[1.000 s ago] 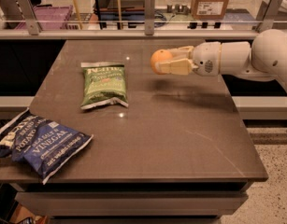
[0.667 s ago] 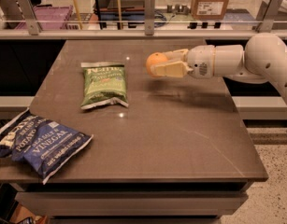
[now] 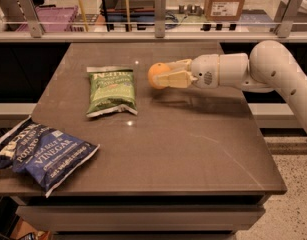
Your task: Move orange near green jalapeno chip bag
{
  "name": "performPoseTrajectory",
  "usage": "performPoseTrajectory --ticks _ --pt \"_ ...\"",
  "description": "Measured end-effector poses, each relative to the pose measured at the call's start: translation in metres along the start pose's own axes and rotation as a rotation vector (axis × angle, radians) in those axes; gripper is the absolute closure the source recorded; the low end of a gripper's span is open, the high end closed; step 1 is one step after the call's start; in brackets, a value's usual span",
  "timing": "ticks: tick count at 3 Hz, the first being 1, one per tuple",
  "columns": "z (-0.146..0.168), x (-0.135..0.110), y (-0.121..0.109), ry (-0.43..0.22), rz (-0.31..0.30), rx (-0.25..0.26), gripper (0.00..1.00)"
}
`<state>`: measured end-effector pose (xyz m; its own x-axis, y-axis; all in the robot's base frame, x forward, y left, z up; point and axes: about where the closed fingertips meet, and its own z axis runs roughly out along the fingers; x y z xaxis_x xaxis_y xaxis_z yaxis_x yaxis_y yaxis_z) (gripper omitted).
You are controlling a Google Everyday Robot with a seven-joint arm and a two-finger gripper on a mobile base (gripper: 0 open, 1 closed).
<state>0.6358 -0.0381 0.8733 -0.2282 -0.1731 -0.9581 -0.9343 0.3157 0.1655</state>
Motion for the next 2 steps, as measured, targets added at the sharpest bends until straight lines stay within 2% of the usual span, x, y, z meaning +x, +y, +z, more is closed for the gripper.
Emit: performPoseTrajectory --ticks 1,2 --pt "0.0086 0.0102 0.0117 0.019 0.039 -0.061 1.0" --pt "0.0119 0.0154 0.0192 0.039 0.058 -0.093 1.0"
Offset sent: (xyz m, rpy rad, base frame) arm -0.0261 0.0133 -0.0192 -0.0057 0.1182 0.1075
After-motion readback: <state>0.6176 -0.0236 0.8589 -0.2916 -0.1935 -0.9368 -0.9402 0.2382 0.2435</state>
